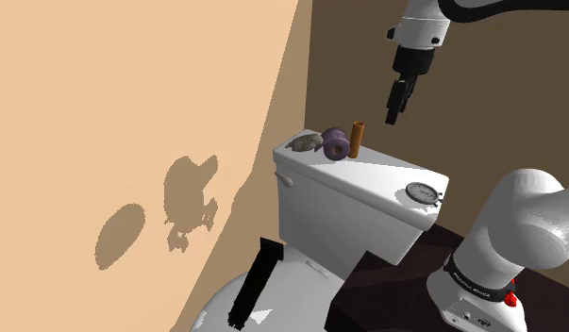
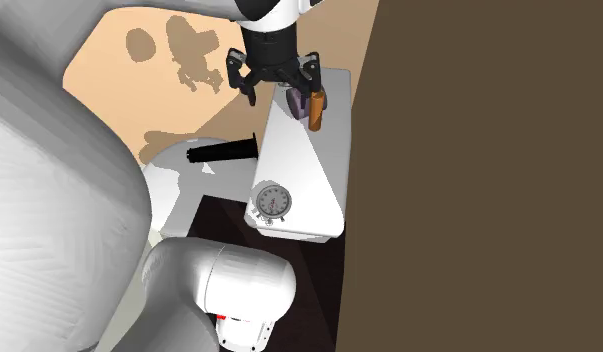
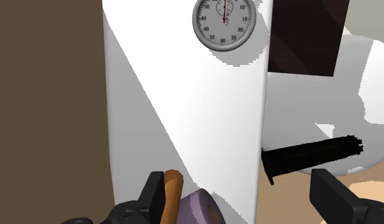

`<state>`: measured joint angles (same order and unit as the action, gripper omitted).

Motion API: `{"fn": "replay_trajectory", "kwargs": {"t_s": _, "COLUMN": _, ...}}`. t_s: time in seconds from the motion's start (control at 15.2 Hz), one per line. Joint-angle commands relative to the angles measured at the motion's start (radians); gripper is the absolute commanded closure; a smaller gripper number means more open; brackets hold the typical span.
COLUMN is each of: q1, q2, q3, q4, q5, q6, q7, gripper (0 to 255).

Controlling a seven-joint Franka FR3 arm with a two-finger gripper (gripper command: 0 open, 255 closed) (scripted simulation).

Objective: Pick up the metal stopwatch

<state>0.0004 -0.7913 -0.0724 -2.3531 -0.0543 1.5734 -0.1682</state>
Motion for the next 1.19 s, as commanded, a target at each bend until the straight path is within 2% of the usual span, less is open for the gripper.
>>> {"fn": "replay_trajectory", "kwargs": {"t_s": 0.0, "q1": 0.0, "q2": 0.0, "q3": 0.0, "q4": 0.0, "q5": 0.0, "q6": 0.0, "q7": 0.0, "gripper": 0}}
{"fn": "replay_trajectory", "kwargs": {"t_s": 0.59, "q1": -0.041, "q2": -0.267, "q3": -0.048, "q4": -0.317, "q5": -0.009, "q6": -0.029, "q7": -0.02, "gripper": 0}}
{"fn": "replay_trajectory", "kwargs": {"t_s": 1.12, "q1": -0.111, "q2": -0.541, "q3": -0.101, "q4": -0.55, "q5": -0.041, "q6": -0.139, "q7": -0.049, "gripper": 0}}
